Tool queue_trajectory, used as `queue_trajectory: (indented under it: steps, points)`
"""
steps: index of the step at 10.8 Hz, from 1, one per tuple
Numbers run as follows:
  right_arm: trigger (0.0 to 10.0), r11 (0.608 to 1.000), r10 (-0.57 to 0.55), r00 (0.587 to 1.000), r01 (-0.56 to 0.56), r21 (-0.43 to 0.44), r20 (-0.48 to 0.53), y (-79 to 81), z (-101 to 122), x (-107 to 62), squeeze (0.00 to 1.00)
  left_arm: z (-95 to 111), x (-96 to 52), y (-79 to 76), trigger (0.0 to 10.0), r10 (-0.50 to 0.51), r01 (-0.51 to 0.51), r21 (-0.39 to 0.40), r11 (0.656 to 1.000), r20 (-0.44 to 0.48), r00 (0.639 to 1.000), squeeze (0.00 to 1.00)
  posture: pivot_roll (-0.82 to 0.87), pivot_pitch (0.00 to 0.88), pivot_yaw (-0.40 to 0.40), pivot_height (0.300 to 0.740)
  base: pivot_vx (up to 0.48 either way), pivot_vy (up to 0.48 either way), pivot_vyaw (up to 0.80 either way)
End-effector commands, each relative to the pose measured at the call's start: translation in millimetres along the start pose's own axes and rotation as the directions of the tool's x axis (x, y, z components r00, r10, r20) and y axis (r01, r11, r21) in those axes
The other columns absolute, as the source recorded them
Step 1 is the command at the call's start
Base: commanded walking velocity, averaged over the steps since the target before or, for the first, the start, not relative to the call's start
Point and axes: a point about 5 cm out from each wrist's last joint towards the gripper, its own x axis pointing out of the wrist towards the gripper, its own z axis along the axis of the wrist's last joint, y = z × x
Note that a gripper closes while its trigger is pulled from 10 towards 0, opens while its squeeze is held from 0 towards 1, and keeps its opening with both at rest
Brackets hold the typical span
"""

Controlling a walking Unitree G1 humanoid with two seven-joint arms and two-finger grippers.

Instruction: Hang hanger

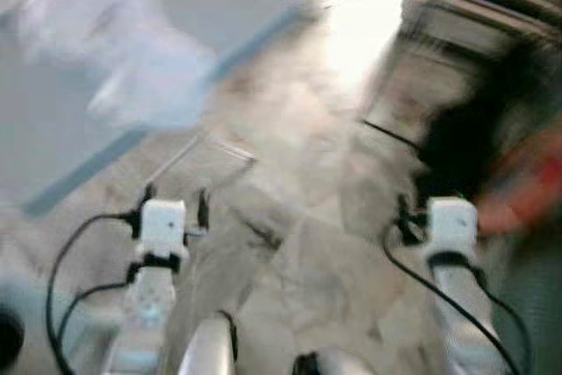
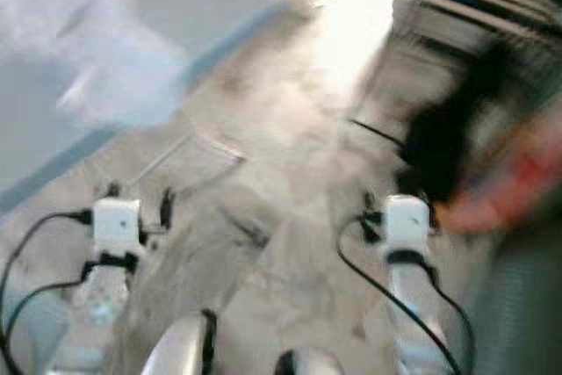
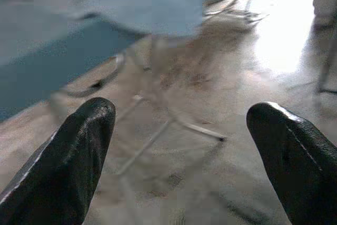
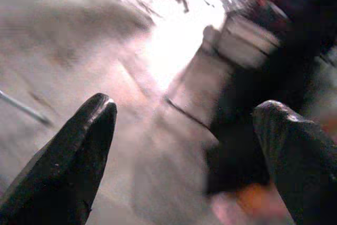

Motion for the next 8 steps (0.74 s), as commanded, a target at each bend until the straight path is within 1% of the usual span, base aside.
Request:
queue_trajectory:
  steps: [1, 2, 3, 4, 6, 8]
  points:
    - [10.0, 1.000, -0.004, 1.000, 0.004, -0.003, -0.007, -4.6, -3.3, -0.3, 0.04, 2.1, -1.3, -2.3, 10.0, 0.002, -0.002, 0.002, 1.000, 0.015, 1.000, 0.00, 0.09, 0.167, -0.052, 0.740, 0.000, 0.000, 0.80]
    - [10.0, 1.000, -0.006, 1.000, 0.006, -0.003, -0.008, -6.3, -3.4, 0.8, 0.04, 2.0, -1.9, -1.9, 10.0, 0.010, -0.010, 0.007, 1.000, 0.017, 1.000, 0.00, 0.09, 0.169, -0.055, 0.740, 0.000, 0.000, 0.80]
    - [10.0, 1.000, 0.003, 1.000, -0.004, -0.009, -0.021, -5.5, -5.8, -0.9, 0.04, 0.5, -0.8, 4.0, 10.0, 0.056, -0.056, 0.008, 0.998, 0.012, 0.998, 0.00, 0.09, 0.175, -0.058, 0.740, 0.000, 0.000, 0.80]
    - [10.0, 1.000, 0.005, 1.000, -0.005, -0.005, -0.021, -5.4, -6.1, -2.0, 0.04, 0.6, -1.0, 5.3, 10.0, 0.066, -0.066, 0.001, 0.998, 0.011, 0.998, 0.00, 0.09, 0.180, -0.059, 0.740, 0.000, 0.000, 0.80]
    - [10.0, 1.000, 0.011, 0.999, -0.011, -0.006, -0.046, -3.7, -10.5, -3.7, 0.04, 0.4, -2.1, 4.2, 10.0, 0.070, -0.070, 0.001, 0.998, 0.007, 0.998, 0.00, 0.09, 0.184, -0.063, 0.740, 0.000, 0.000, 0.80]
    - [10.0, 1.000, 0.004, 0.999, -0.004, -0.003, -0.051, -7.5, -11.5, -3.2, 0.04, -1.4, -1.1, 5.9, 10.0, 0.104, -0.104, -0.008, 0.995, -0.004, 0.995, 0.00, 0.08, 0.184, -0.067, 0.740, 0.000, 0.000, 0.80]
